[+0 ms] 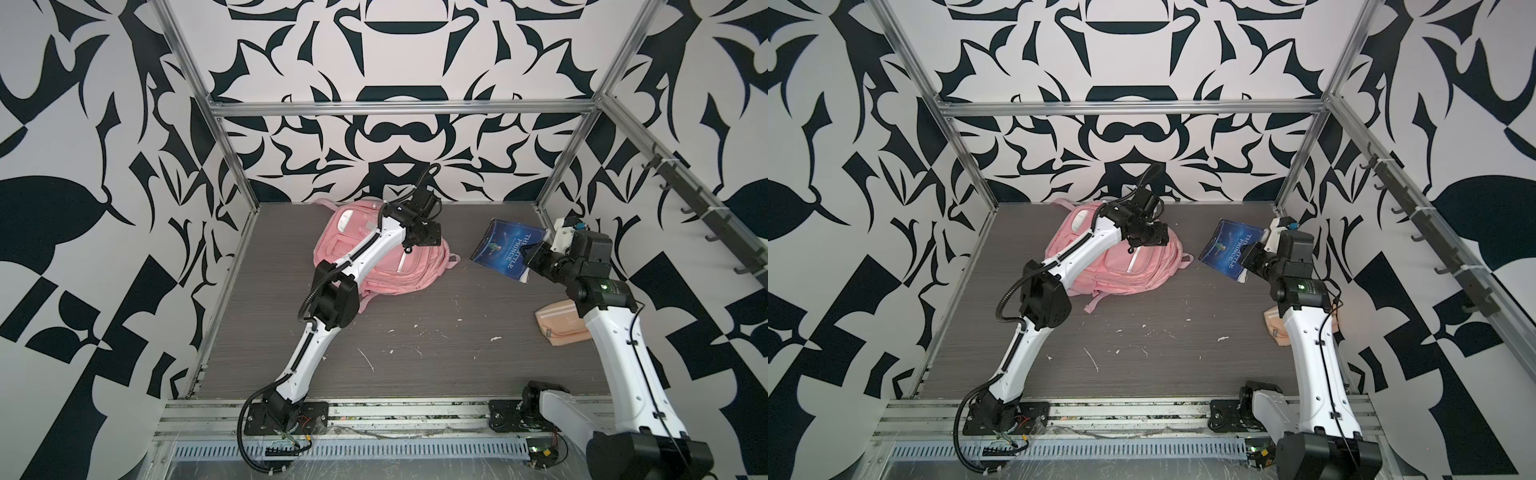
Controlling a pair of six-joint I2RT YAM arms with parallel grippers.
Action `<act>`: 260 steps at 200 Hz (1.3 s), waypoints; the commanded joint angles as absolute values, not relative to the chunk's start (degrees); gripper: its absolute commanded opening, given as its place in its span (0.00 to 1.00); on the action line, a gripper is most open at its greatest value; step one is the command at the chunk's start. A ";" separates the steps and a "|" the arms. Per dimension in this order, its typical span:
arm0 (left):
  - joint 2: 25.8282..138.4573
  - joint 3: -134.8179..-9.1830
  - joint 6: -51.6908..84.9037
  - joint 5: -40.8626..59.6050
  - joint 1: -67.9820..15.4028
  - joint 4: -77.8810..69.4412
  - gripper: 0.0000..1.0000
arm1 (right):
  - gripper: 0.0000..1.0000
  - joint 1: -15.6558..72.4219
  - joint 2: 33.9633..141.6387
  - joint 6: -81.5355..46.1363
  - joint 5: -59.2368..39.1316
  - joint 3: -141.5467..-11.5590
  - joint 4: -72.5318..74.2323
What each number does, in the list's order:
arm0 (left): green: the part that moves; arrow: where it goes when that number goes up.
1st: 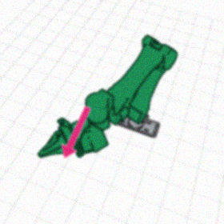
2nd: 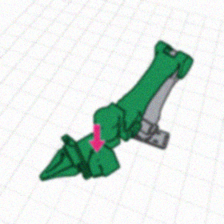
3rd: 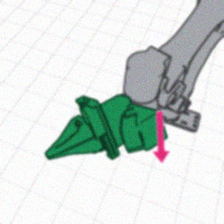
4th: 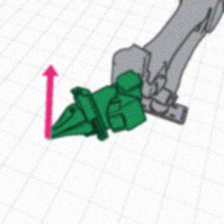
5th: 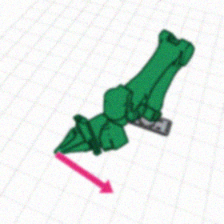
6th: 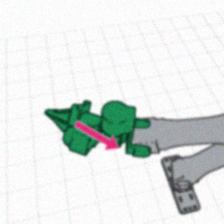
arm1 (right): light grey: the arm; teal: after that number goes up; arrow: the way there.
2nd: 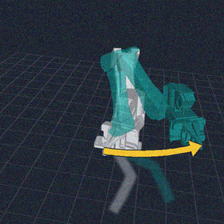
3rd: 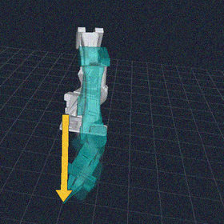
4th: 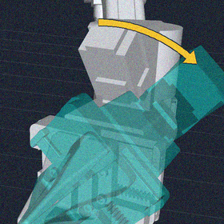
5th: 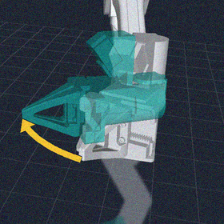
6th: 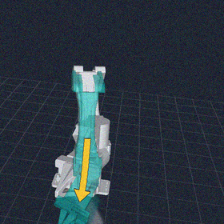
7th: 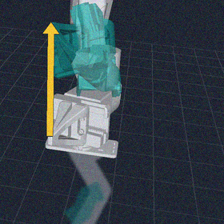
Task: Pack the student bag
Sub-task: 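Grasp the backpack's opening edge with the left gripper and pull it open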
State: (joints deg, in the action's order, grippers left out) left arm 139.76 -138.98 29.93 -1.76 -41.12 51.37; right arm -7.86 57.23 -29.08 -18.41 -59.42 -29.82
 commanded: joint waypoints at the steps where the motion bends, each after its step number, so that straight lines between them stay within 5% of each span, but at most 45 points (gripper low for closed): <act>1: 143.06 -140.63 26.22 -7.58 -41.64 56.11 0.71 | 0.00 -7.82 54.23 -27.07 -17.27 -62.59 -29.50; 37: 139.63 -131.22 25.03 -9.58 -41.66 46.35 0.62 | 0.00 -7.82 52.65 -26.63 -17.27 -61.75 -32.26; 89: 143.90 -134.28 22.83 -14.27 -42.66 49.85 0.49 | 0.00 -7.83 51.37 -27.69 -16.70 -59.68 -32.43; 151: 143.72 -130.93 23.56 -16.39 -42.98 48.35 0.00 | 0.00 -7.83 54.67 -27.51 -17.54 -60.48 -31.26; 260: 125.16 -129.03 24.56 1.38 -37.02 53.79 0.00 | 0.00 -7.82 53.41 -25.86 -23.47 -55.46 -26.94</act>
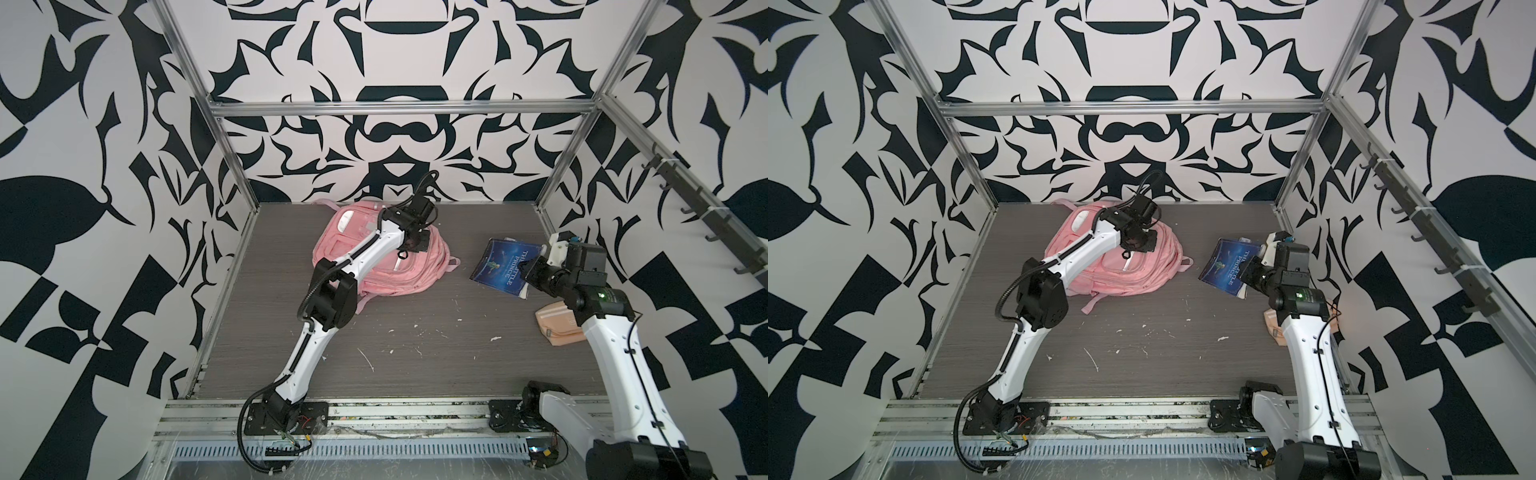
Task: Pack the student bag
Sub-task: 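Grasp the backpack's opening edge with the left gripper and pull it open, then lower the blue book into the backpack with the right gripper while the left holds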
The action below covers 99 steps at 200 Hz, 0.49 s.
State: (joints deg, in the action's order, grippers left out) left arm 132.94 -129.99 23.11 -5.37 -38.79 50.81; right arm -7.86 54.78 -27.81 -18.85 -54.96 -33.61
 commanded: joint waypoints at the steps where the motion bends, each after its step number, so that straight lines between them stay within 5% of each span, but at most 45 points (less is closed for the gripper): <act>1: 124.94 -128.94 24.58 1.53 -36.88 53.79 0.00 | 0.00 -7.82 53.47 -25.85 -23.60 -55.50 -26.92; 62: 118.56 -130.73 25.01 19.95 -30.04 54.61 0.00 | 0.00 -7.65 57.84 -32.57 -38.22 -55.10 -14.05; 99: 110.28 -118.31 30.38 33.30 -27.57 38.11 0.00 | 0.00 -7.20 60.01 -49.51 -43.29 -50.07 1.17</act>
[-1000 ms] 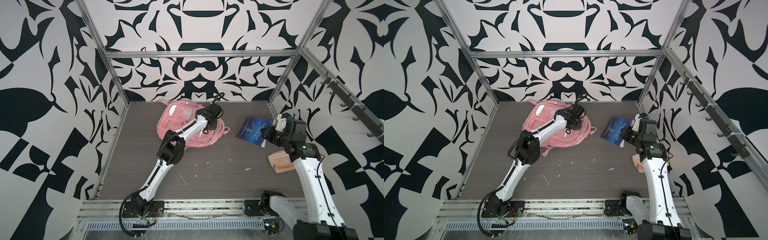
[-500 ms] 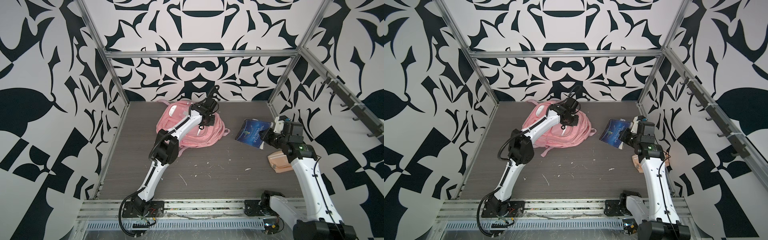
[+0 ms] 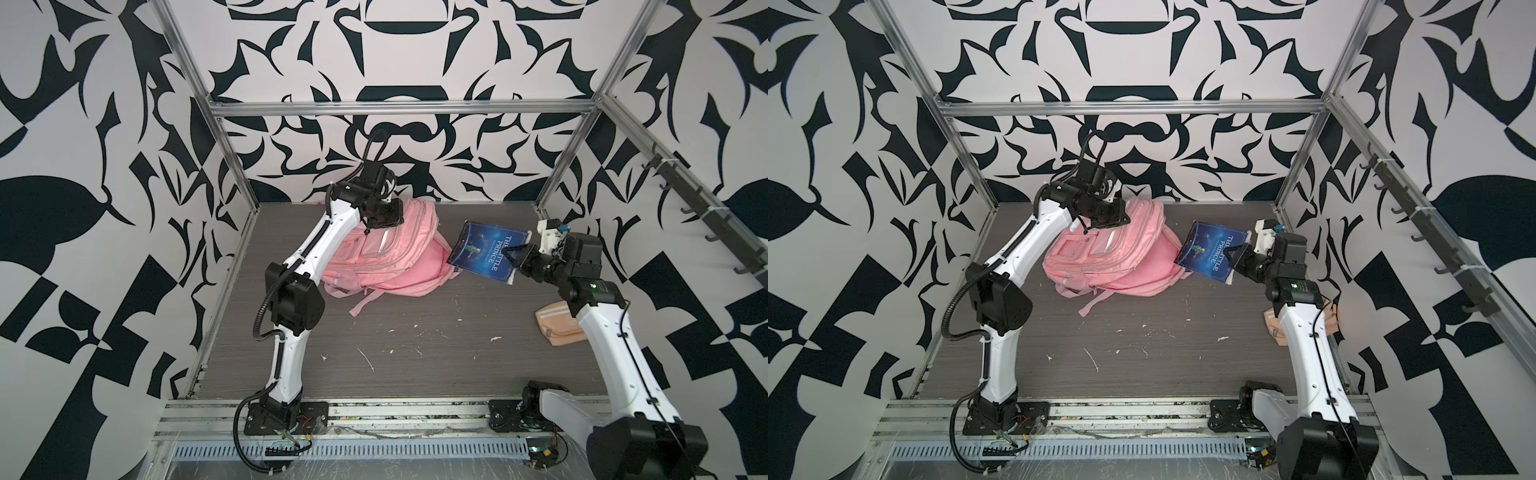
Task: Pack the student bag
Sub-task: 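Lower the blue book into the backpack with the right gripper while the left holds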
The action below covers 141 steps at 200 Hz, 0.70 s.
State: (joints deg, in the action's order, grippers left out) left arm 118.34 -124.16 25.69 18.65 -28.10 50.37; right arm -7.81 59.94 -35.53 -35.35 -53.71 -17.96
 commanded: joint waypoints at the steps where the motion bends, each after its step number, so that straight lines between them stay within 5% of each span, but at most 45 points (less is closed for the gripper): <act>1: 110.07 -117.91 30.66 33.61 -27.54 37.55 0.00 | 0.00 -7.12 59.97 -50.24 -43.40 -49.69 2.03; 19: 108.47 -114.27 32.89 37.60 -27.14 32.41 0.00 | 0.00 -3.93 60.56 -58.08 -43.89 -45.80 11.83; 73: 106.74 -110.76 37.54 43.33 -27.16 24.36 0.00 | 0.00 3.16 66.49 -54.54 -41.66 -43.17 14.06; 141: 103.02 -105.49 40.29 48.01 -28.10 20.18 0.00 | 0.00 7.62 85.11 -54.19 -41.84 -49.28 26.20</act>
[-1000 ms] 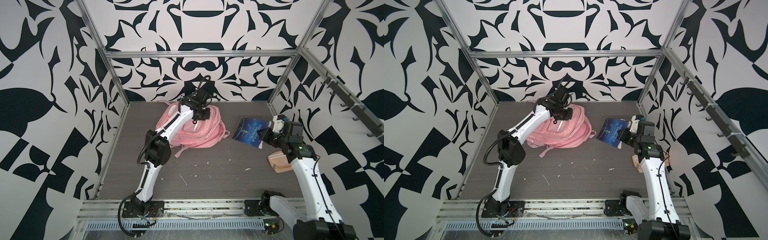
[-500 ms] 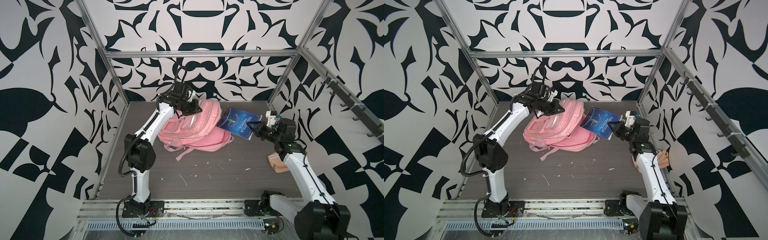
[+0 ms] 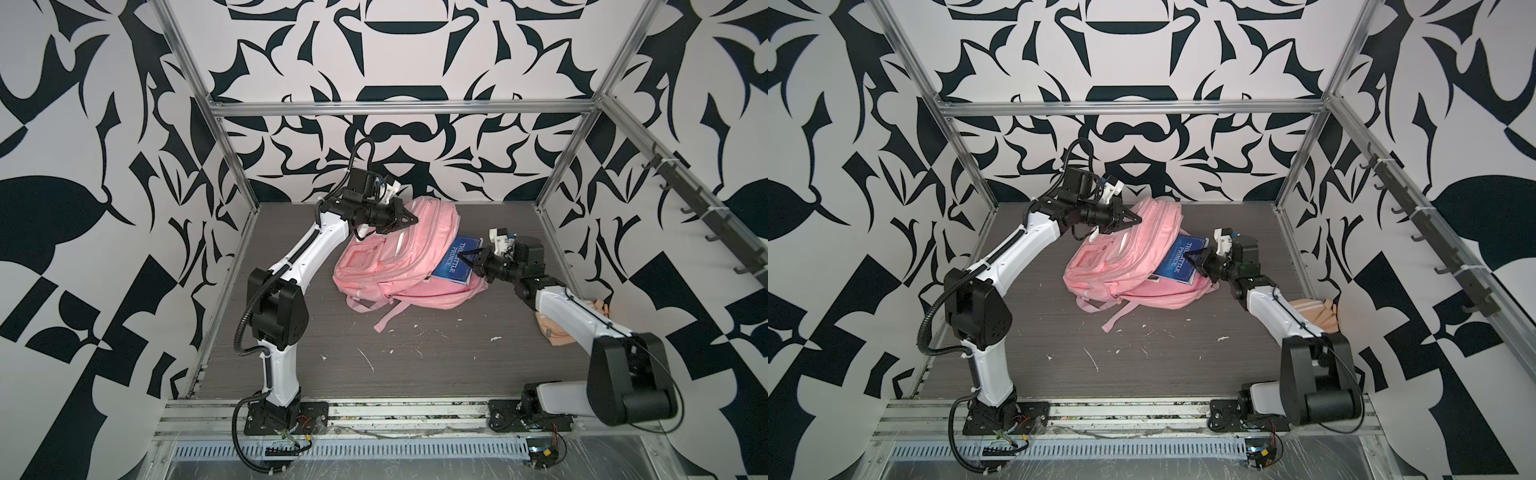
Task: Pack the student bag
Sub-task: 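Lower the blue book into the backpack with the right gripper while the left holds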
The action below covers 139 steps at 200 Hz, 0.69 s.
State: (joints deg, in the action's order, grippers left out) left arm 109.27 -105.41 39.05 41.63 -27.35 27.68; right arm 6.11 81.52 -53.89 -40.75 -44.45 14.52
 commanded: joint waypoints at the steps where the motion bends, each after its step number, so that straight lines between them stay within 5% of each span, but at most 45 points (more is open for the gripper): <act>1: 102.92 -105.44 40.32 48.04 -28.11 20.16 0.00 | 0.00 7.67 85.44 -54.25 -41.84 -49.38 26.42; 139: 98.30 -96.44 44.23 42.48 -29.97 14.84 0.00 | 0.00 20.68 104.85 -55.73 -30.91 -57.26 29.82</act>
State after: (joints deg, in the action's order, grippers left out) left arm 103.07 -96.07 43.13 41.93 -29.74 22.09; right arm 18.90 105.62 -56.84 -34.39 -55.24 28.97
